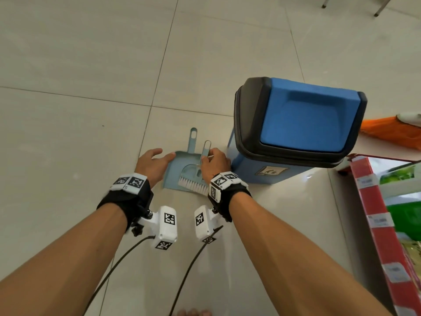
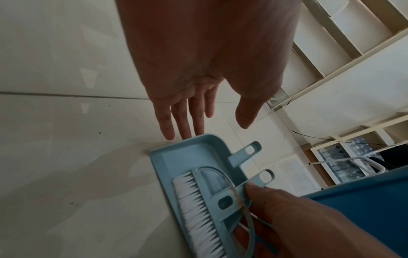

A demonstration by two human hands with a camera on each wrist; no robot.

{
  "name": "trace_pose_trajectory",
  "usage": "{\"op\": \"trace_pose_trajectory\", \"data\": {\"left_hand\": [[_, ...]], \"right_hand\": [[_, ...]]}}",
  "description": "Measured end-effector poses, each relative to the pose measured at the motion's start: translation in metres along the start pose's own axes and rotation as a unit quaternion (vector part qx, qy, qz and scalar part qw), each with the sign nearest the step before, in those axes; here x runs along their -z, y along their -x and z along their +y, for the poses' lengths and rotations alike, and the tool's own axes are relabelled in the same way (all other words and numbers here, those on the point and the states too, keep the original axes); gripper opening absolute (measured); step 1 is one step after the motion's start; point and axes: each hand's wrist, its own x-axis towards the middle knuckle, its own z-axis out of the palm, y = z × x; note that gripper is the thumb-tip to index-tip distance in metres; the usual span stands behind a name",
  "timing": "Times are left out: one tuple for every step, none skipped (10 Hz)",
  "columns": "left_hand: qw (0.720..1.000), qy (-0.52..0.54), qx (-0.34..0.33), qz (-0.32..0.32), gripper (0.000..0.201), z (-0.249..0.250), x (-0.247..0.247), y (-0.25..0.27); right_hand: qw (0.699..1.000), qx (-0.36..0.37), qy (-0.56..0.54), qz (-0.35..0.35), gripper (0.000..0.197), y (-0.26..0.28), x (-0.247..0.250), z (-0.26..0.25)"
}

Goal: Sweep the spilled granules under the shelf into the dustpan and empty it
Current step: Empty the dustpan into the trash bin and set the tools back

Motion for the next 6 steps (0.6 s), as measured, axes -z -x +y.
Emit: {"op": "trace_pose_trajectory", "data": {"left_hand": [[1.0, -0.027, -0.004, 0.0, 0.062, -0.005, -0.003, -0.006], [0.999, -0.048, 0.001, -0.005, 0.064, -0.009, -0.006, -0.008], [0.997, -0.08, -0.007, -0.005, 0.065, -0.012, -0.007, -0.005], [0.988, -0.15, -0.04, 0.003, 0.064, -0.015, -0.006, 0.006], [0.96, -0.268, -0.084, -0.003, 0.068, -0.013, -0.006, 0.026], [0.927, -0.356, -0.116, -0.021, 0.065, -0.005, -0.007, 0.055]], "right_hand": [[1.0, 0.007, 0.008, 0.005, 0.022, -0.004, -0.003, 0.002], [1.0, 0.023, 0.017, -0.001, 0.027, 0.0, -0.001, 0.004], [0.998, 0.046, 0.04, -0.022, 0.027, 0.007, 0.003, 0.005], [0.995, 0.052, 0.062, -0.054, 0.032, 0.018, 0.009, 0.003], [0.993, 0.061, 0.071, -0.067, 0.037, 0.034, 0.017, 0.002], [0.989, 0.076, 0.077, -0.101, 0.041, 0.057, 0.032, 0.003]]}}
